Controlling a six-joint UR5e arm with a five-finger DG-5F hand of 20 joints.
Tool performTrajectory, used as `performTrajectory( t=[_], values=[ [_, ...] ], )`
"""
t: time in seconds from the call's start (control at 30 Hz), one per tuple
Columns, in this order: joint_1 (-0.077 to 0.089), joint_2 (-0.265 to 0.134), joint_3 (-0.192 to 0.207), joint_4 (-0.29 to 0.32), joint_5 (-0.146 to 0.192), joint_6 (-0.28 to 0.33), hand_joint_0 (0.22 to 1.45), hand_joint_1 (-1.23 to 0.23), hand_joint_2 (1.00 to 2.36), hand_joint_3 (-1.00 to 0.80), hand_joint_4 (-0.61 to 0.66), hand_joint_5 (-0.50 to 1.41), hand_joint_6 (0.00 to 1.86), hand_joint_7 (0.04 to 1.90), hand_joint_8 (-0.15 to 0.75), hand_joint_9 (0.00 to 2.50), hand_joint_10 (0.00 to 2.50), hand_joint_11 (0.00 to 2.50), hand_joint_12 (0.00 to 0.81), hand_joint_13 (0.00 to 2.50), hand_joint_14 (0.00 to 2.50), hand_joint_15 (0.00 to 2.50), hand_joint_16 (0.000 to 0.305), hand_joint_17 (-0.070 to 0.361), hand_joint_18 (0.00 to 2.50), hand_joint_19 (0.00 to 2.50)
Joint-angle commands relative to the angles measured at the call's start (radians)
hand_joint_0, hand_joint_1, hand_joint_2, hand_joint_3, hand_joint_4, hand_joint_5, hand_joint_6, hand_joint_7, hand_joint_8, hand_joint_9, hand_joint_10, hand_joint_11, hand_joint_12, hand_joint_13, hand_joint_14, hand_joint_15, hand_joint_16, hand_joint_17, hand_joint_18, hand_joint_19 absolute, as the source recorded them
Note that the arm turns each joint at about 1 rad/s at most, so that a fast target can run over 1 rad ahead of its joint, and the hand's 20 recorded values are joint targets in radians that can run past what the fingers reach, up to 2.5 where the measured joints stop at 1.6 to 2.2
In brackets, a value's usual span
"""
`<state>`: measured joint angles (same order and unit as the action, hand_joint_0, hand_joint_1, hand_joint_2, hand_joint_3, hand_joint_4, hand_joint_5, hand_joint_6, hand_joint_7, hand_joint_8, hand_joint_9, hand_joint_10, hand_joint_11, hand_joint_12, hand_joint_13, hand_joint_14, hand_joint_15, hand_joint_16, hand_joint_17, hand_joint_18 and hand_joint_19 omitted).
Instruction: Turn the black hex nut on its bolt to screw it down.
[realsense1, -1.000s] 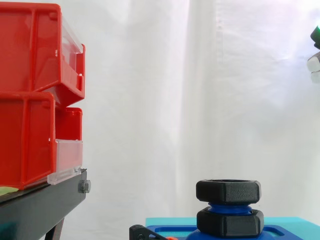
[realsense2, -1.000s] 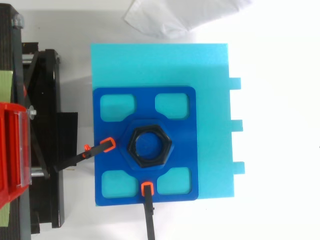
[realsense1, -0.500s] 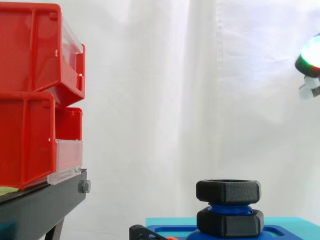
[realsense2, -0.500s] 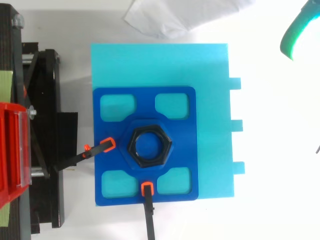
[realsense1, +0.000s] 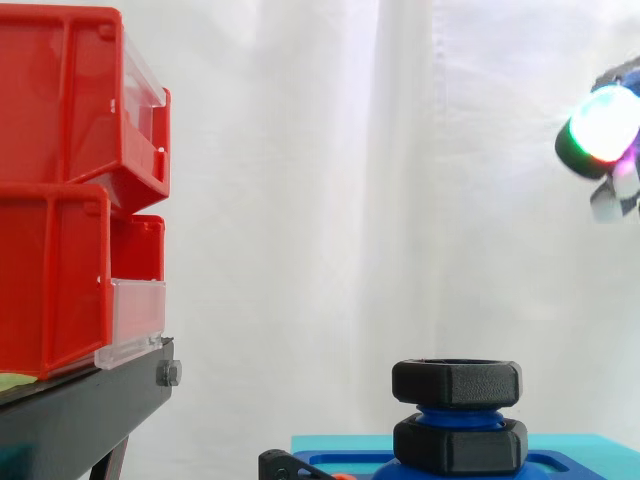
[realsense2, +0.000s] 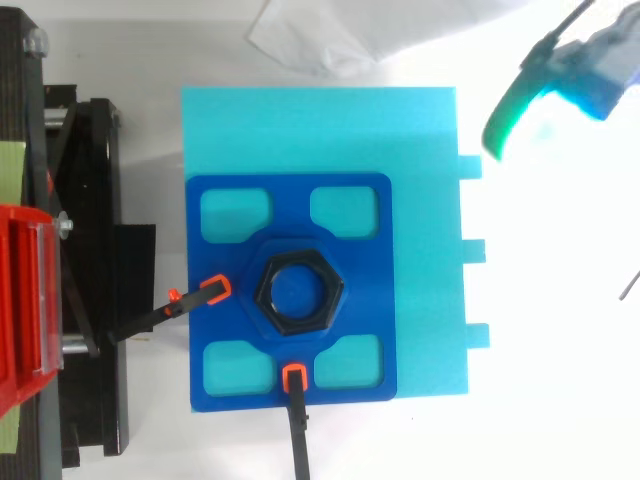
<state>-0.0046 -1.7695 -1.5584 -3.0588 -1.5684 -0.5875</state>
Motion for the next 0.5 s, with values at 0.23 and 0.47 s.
performTrajectory(
  t=[0.23, 0.47],
  values=[
    [0.046, -0.082, 0.000, 0.189, 0.007, -0.101, 0.49, -0.84, 1.00, -0.50, 0.18, -0.23, 0.50, 0.92, 0.237, 0.48, 0.02, 0.44, 0.335, 0.50, 0.00, 0.10, 0.055, 0.123, 0.58, 0.38],
    [0.066, -0.110, 0.000, 0.229, 0.033, -0.178, 0.46, -0.71, 1.00, -0.50, 0.21, -0.21, 0.50, 0.98, 0.265, 0.45, 0.01, 0.37, 0.354, 0.47, 0.00, 0.09, 0.059, 0.134, 0.57, 0.39]
  ],
)
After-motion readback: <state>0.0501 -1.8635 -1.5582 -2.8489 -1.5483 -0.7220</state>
